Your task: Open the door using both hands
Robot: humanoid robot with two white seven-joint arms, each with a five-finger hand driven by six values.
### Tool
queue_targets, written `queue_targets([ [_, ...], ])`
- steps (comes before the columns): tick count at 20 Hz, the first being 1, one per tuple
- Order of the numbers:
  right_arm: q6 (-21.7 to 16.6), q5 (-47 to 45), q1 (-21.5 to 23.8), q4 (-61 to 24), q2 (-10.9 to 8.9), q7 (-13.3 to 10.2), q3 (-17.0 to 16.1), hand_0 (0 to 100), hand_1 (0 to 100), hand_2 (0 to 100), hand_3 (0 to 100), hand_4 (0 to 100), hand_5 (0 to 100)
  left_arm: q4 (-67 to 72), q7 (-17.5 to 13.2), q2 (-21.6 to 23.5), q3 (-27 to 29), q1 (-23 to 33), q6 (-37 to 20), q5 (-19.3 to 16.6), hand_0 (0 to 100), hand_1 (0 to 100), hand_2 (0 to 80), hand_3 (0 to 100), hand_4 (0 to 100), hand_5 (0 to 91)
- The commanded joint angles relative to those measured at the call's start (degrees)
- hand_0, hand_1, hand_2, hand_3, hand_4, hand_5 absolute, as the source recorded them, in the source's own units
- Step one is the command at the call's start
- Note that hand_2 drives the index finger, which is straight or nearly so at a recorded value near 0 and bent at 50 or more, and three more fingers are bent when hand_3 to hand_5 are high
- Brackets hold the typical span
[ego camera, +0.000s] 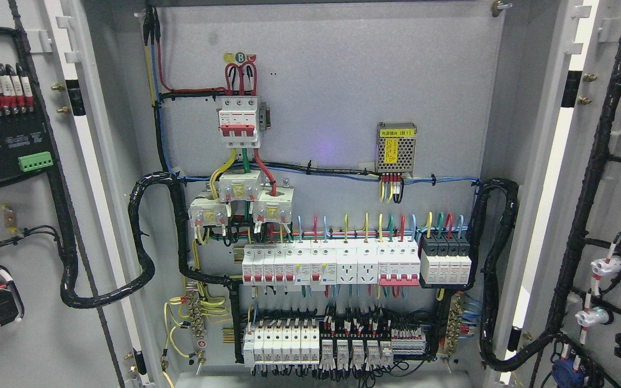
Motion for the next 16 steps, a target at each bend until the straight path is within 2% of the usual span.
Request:
queue_targets([
  [1,0.04,-0.37,-0.86,2.42,-0.27,-0.07,-0.10,0,0,0,0,0,0,6.72,-0.13,2.99,-0.09,-3.03,3.44,0.19,0,0,0.0,0,3,0.0],
  [5,0.04,-0.37,-1.03,3.12,-0.27,-0.07,-0.10,0,0,0,0,0,0,7.60,-0.22,3.35,-0.09,-3.82,3.71,0.10,0,0,0.0,0,3,0.0],
  [9,0.04,-0.37,-2.00,4.18,-0.27,0.19,-0.02,0,0,0,0,0,0,7.43,-0.22,4.05,-0.09,-4.87,6.43,0.19,0,0,0.0,0,3,0.0],
  [16,0.04,-0.45,-2.09,4.35,-0.27,1.16,-0.10,0,0,0,0,0,0,7.52,-0.13,4.14,-0.09,-5.31,6.53,0.28,0,0,0.0,0,3,0.0],
])
